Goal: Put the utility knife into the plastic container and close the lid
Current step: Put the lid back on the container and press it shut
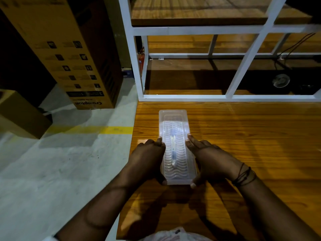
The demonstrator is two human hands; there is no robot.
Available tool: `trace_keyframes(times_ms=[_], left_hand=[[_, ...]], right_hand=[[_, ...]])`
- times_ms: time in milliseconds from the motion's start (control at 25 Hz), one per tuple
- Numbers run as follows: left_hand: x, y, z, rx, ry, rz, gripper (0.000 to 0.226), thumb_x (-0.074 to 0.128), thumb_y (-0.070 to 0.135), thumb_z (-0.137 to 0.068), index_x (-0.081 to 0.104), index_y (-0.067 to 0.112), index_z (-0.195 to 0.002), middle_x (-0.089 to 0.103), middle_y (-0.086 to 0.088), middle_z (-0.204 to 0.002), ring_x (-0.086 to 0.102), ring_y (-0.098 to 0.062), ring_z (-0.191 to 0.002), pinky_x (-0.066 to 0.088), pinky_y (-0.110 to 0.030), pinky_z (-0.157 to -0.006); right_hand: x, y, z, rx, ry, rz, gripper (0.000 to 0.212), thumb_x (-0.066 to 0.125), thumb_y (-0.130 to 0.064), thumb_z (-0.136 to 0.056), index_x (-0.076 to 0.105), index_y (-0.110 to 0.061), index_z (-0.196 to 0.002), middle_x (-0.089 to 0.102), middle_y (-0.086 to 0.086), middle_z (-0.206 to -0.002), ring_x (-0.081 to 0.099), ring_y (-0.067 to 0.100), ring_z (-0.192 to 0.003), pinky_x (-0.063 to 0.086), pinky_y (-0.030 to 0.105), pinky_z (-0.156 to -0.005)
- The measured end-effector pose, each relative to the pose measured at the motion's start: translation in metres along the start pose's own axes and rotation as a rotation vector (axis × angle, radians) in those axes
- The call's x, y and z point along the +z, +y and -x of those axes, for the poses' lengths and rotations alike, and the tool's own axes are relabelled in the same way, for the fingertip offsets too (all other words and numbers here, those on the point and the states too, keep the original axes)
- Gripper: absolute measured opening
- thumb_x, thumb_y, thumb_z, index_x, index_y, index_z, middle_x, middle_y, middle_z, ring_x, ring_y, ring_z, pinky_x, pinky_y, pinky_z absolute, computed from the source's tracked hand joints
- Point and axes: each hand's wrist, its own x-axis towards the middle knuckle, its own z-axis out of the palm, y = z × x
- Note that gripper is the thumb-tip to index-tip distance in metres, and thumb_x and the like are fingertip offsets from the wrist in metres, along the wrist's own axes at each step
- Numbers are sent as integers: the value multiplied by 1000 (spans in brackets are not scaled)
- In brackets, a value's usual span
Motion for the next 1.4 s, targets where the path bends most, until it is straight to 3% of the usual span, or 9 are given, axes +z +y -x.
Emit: trace_keyframes(times_ms=[80, 200, 360, 520, 680, 880, 1000, 1200, 1400], left_hand=[[3, 1, 4, 13, 35, 4, 114, 90, 58, -55, 43, 11, -147, 41, -9, -158, 45, -30, -138, 47, -46, -105], [5, -3, 6, 25, 86, 32, 109, 87, 62, -55, 47, 15, -145, 47, -6, -154, 48, -27, -135, 49, -43, -103], [5, -4, 8, 30, 104, 53, 112, 86, 61, -60, 40, 15, -151, 34, -6, -163, 39, -27, -144, 43, -42, -110], [4, -2, 6, 14, 92, 53, 115, 87, 56, -62, 32, 15, -155, 18, -7, -168, 26, -29, -151, 35, -45, -116], [6, 0, 5, 15, 117, 87, 114, 89, 51, -63, 31, 15, -155, 18, -6, -169, 26, -29, -151, 35, -45, -116], [8, -3, 5, 38, 148, 198, 110, 92, 47, -60, 36, 24, -152, 34, 1, -162, 39, -24, -143, 41, -38, -111], [9, -7, 4, 36, 158, 237, 106, 90, 48, -62, 39, 24, -152, 31, 3, -164, 37, -22, -146, 40, -36, -112], [8, -13, 4, 53, 189, 240, 97, 87, 44, -69, 41, 23, -152, 24, 2, -167, 32, -22, -149, 39, -37, -115], [9, -11, 7, 31, 192, 231, 97, 88, 41, -70, 40, 21, -152, 23, 2, -168, 33, -23, -149, 40, -40, -116]], right_hand=[[-1, 1, -2, 5, 5, -19, 143, 84, -67, -47, 3, -25, -157, -15, -10, -166, 8, 25, -152, 25, 44, -119], [-7, 3, -7, 23, 9, -42, 127, 84, -61, -55, 13, -30, -156, -6, -12, -167, 10, 28, -152, 27, 45, -120], [-13, 5, -16, 13, 64, -56, 108, 86, -53, -60, 31, -30, -150, 11, -9, -164, 24, 25, -148, 35, 40, -115], [-18, 5, -22, 11, 96, -128, 93, 89, -43, -62, 43, -26, -141, 22, -9, -156, 52, 22, -126, 51, 34, -93], [-11, 7, -23, 39, 91, -187, 96, 88, -43, -62, 40, -27, -143, 16, -13, -158, 60, 18, -116, 52, 36, -93], [-1, 8, -19, 52, 76, -311, 94, 86, -35, -69, 37, -26, -149, 6, -14, -163, 57, 8, -107, 41, 16, -83], [0, 9, -18, 33, 89, -367, 90, 86, -32, -70, 41, -23, -148, 8, -11, -163, 54, 4, -98, 40, 15, -81], [2, 11, -23, 37, 91, -389, 90, 87, -28, -69, 43, -19, -147, 10, -9, -163, 61, 21, -115, 42, 18, -82], [1, 8, -22, 55, 94, -402, 89, 87, -23, -70, 42, -20, -147, 10, -10, -163, 60, 15, -104, 41, 16, -79]])
